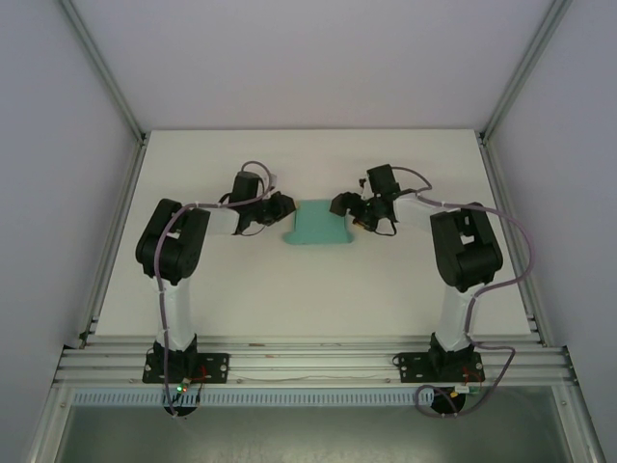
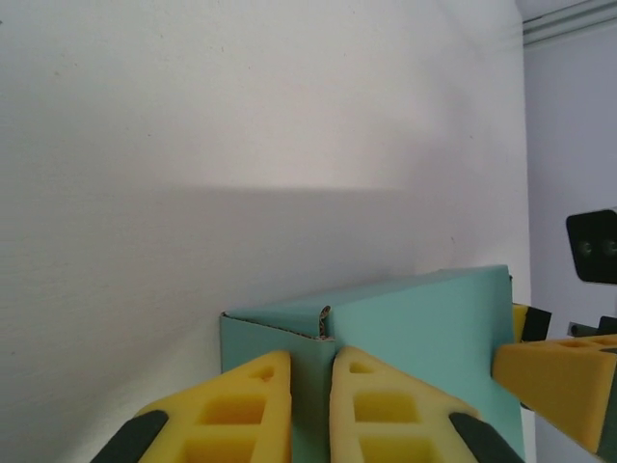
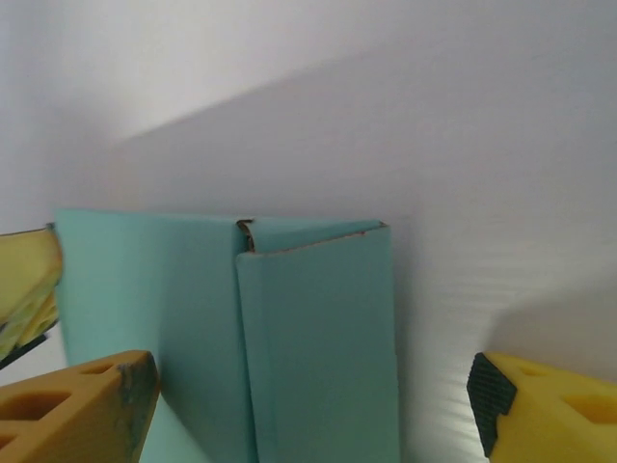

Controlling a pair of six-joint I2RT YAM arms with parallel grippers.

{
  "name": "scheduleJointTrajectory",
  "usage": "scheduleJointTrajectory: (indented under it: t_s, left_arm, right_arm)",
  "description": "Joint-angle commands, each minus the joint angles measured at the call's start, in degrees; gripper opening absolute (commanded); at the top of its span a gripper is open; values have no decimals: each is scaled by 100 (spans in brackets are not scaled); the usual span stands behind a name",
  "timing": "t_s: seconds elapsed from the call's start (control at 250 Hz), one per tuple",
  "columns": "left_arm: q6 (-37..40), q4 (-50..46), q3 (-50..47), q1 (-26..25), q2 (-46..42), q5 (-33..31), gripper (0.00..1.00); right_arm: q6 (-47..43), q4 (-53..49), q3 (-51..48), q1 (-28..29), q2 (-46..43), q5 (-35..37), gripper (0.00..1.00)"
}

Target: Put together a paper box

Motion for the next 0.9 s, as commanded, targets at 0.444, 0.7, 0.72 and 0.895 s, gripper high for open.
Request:
scheduleJointTrajectory:
  t_s: [0.444,0.7,0.72,0.895]
  left_arm:
    - [-21,184,-286,157,129,33,25]
    - [771,559,3,157,-560,-292,100]
    - [892,594,7,153,-636,-344,100]
    - [2624,-90,336,117,-1361,-390,100]
  right_arm:
    - [1215,1770,-138,-13,168,-1880,50]
    - [1465,893,86,-135,-184,-1484,46]
    - [1568,755,124,-162,-205,-1395,46]
    - [2381,-184,541,-470,-152,-1554,44]
